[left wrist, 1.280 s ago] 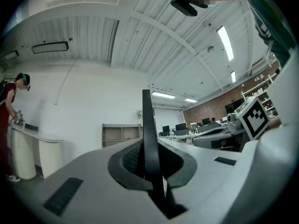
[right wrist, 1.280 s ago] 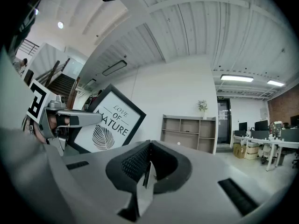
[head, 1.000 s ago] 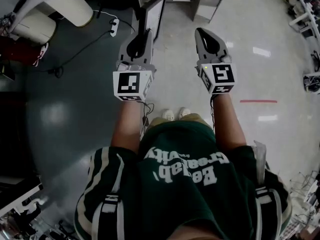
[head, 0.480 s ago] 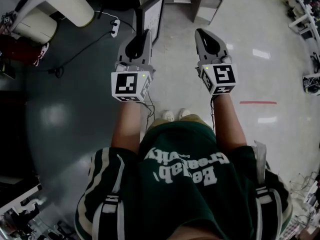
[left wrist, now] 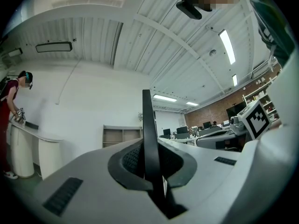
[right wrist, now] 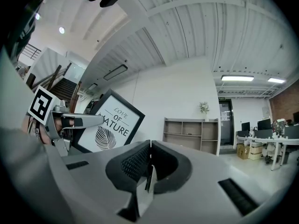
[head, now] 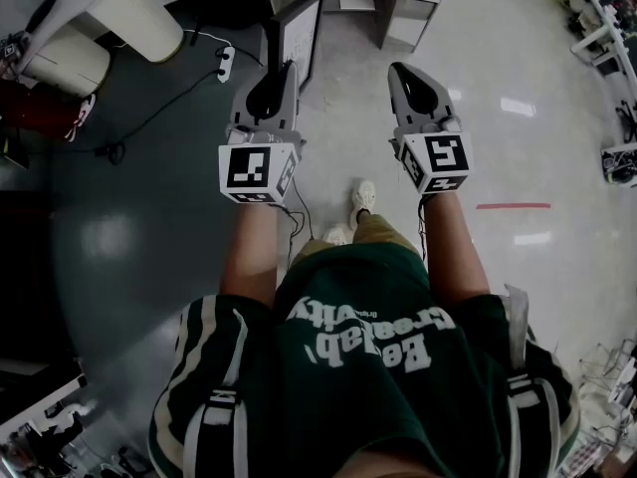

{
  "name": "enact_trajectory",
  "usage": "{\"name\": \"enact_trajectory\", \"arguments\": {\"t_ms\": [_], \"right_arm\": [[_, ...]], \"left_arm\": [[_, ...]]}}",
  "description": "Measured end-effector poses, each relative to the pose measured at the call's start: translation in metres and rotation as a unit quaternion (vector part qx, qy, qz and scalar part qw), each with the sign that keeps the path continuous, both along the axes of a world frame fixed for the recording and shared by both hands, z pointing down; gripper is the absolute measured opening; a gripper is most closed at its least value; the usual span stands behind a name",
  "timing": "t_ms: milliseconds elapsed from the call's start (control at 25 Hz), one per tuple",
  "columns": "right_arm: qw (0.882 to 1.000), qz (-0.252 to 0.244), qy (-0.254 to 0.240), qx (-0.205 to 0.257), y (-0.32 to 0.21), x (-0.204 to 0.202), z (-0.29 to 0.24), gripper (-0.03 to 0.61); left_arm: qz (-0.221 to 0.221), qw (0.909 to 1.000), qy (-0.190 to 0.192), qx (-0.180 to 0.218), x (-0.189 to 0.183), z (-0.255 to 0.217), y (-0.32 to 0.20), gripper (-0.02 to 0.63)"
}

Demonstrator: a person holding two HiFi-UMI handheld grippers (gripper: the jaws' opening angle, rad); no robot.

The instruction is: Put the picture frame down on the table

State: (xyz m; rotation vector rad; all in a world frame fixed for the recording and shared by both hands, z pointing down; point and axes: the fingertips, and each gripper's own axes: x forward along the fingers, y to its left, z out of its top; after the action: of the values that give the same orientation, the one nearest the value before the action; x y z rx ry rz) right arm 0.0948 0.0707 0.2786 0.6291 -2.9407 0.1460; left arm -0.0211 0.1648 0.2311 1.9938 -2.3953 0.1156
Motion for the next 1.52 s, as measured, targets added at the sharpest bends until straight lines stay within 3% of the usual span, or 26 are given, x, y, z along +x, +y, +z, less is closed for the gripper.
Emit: {"name": "enact_trajectory", "arguments": {"t_ms": [240,760,1200,1520], "right_arm": [[1.0,0.0,0.001,-0.007,-0.061,-0.016,0.026,0.035],[1.0,-0.013,-0.012,-0.007,-0.261,-0.096,0.075,0.035],[0.999,-0.027,-0.015,-0.015,-0.377,-0.131,0.113,0.035],[0.999,-0.035,-0.018,-0.02,-0.426,-0.173,0.121,0.035]], "left_arm": [[0.001,1.0,-0.003,-0.007,-0.014,0.024,-0.06,0.041],[-0.007,0.9999,-0.01,-0.005,-0.087,0.075,-0.251,0.041],[-0.015,0.9998,-0.012,-0.009,-0.117,0.11,-0.368,0.041],[-0.025,0.9995,-0.013,-0.011,-0.158,0.115,-0.415,0.041]]}}
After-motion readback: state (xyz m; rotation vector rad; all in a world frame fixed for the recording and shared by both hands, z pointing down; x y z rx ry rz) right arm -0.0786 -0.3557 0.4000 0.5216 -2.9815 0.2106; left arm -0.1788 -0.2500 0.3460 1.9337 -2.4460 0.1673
